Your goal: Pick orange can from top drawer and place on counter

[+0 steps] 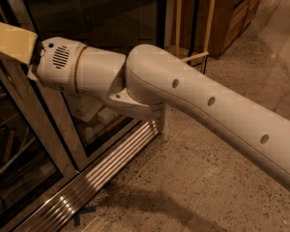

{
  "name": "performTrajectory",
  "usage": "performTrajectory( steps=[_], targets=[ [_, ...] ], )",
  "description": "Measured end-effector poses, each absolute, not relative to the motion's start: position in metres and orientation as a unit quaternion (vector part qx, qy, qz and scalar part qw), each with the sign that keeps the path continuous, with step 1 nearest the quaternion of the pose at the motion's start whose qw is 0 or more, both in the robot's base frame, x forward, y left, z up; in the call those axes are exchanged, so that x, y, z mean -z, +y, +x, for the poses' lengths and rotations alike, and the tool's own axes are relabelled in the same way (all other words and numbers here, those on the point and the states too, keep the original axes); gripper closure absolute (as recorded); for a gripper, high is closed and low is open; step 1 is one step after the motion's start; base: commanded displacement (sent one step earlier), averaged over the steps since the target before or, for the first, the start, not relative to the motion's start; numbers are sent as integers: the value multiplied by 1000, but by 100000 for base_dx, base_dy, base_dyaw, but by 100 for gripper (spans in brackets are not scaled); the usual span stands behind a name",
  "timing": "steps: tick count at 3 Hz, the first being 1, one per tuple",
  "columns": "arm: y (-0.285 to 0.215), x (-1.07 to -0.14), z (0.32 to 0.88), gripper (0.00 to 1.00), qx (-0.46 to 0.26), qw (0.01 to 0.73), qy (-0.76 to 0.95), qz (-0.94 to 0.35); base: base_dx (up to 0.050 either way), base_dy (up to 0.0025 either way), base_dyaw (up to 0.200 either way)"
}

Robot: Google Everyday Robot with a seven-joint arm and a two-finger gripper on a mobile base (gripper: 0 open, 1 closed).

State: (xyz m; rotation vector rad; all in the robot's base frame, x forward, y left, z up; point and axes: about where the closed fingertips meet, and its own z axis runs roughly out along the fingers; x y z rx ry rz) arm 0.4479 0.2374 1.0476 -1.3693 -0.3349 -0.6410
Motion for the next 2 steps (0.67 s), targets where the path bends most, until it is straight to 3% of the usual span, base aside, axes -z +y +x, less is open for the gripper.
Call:
performTrajectory(
  steps=[1, 2],
  targets=[
    [236, -1048, 449, 4, 286, 720, -148, -614, 0, 0, 0],
    [230, -1048, 458, 27, 264, 750, -132, -592, 0, 0, 0]
  ],
)
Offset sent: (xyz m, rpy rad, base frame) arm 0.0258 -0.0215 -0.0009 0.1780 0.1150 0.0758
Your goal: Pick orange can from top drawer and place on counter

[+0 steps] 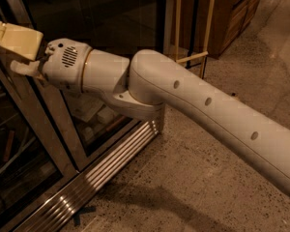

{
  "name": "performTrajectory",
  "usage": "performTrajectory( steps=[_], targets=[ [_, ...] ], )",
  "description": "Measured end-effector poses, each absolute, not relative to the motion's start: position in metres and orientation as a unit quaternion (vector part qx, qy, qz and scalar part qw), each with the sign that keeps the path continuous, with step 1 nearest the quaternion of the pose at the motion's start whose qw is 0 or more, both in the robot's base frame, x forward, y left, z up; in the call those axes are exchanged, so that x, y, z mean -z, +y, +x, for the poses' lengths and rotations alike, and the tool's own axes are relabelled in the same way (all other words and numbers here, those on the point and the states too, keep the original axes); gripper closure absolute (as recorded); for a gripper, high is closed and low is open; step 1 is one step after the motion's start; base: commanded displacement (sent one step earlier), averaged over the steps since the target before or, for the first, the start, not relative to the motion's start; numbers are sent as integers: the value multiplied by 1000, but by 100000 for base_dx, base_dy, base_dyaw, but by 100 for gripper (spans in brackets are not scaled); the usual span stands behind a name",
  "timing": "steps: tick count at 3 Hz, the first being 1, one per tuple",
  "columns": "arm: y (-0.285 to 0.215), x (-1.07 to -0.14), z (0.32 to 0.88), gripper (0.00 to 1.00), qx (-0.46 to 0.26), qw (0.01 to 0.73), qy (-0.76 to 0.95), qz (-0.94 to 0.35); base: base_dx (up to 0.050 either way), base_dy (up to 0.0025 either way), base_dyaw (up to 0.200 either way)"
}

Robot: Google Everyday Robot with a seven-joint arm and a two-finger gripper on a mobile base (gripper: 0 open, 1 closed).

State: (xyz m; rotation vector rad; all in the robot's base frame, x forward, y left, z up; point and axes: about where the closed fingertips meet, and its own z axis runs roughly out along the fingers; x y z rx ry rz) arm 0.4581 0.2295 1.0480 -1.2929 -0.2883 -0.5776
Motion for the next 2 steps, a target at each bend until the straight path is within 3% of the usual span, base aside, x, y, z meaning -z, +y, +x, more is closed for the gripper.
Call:
performTrajectory(
  steps=[1, 2],
  targets=[
    [226, -1046, 472, 50, 237, 775, -128, -571, 0, 0, 0],
    [225, -1044, 478, 81, 202, 790, -131, -564, 0, 0, 0]
  ],
)
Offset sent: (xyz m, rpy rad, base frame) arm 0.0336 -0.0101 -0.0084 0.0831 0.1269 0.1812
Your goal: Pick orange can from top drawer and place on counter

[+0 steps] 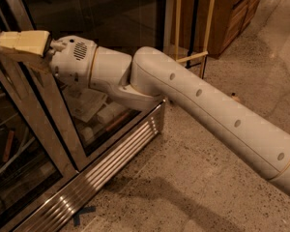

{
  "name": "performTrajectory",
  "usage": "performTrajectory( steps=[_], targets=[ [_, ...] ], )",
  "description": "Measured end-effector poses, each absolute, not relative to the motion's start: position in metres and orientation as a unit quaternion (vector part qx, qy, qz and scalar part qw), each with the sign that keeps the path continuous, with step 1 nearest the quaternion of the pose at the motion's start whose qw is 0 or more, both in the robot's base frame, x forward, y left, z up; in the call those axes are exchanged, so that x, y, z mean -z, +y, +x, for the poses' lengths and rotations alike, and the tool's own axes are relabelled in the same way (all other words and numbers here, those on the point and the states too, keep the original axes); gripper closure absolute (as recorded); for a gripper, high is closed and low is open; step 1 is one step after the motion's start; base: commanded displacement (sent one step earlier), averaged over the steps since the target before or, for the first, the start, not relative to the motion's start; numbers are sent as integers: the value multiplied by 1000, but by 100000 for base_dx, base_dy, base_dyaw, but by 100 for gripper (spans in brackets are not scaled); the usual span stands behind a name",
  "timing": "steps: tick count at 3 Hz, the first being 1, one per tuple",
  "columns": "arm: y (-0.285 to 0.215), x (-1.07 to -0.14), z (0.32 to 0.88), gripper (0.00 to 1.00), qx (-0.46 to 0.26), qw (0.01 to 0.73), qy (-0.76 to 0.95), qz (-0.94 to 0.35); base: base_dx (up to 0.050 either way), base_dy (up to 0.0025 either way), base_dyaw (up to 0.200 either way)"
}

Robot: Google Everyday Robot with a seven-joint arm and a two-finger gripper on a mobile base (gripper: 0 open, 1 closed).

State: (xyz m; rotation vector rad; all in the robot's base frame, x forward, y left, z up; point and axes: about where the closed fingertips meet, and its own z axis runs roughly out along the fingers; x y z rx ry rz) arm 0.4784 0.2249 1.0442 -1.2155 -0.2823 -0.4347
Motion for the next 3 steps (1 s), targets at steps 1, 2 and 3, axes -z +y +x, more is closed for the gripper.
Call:
performTrajectory(
  steps=[1, 2, 3],
  targets=[
    [225, -1044, 478, 100, 202, 790, -131, -565, 0, 0, 0],
    [228, -1047, 477, 100, 197, 789, -128, -568, 0, 0, 0],
    [233, -1046, 493, 100, 165, 789, -85, -586, 0, 0, 0]
  ],
)
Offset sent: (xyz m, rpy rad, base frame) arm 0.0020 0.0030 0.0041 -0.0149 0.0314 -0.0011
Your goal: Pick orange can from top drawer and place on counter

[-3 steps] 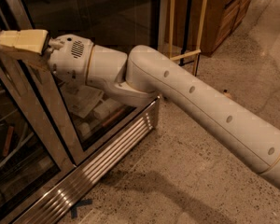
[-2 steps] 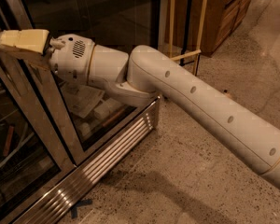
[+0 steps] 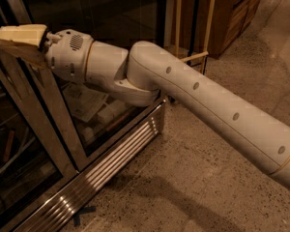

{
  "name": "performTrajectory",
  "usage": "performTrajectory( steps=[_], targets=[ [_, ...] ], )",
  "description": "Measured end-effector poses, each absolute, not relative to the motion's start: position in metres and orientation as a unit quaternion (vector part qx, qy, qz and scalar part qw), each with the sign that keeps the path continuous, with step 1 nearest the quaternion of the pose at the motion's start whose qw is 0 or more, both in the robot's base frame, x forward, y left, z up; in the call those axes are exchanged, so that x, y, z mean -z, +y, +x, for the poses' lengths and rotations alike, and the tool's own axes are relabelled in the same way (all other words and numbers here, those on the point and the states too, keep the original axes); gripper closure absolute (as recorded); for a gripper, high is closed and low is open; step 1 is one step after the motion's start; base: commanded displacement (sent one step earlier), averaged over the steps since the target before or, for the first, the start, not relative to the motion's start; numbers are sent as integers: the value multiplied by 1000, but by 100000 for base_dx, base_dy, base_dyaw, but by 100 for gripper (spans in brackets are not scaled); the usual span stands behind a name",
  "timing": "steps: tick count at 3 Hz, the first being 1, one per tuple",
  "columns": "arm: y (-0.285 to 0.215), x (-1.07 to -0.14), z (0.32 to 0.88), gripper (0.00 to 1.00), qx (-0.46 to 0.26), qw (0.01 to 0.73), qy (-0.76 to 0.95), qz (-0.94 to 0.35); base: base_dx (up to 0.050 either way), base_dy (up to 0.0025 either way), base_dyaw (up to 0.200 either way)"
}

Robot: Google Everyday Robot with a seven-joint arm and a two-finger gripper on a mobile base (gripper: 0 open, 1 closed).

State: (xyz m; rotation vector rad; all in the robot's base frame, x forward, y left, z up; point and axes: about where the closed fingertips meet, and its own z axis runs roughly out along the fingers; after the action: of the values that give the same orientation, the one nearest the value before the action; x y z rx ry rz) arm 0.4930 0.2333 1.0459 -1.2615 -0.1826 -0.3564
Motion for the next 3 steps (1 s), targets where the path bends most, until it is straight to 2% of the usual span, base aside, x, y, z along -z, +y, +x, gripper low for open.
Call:
performTrajectory(
  steps=[3],
  targets=[
    [238, -1028, 523, 100, 80, 780, 39, -619, 0, 0, 0]
  ],
)
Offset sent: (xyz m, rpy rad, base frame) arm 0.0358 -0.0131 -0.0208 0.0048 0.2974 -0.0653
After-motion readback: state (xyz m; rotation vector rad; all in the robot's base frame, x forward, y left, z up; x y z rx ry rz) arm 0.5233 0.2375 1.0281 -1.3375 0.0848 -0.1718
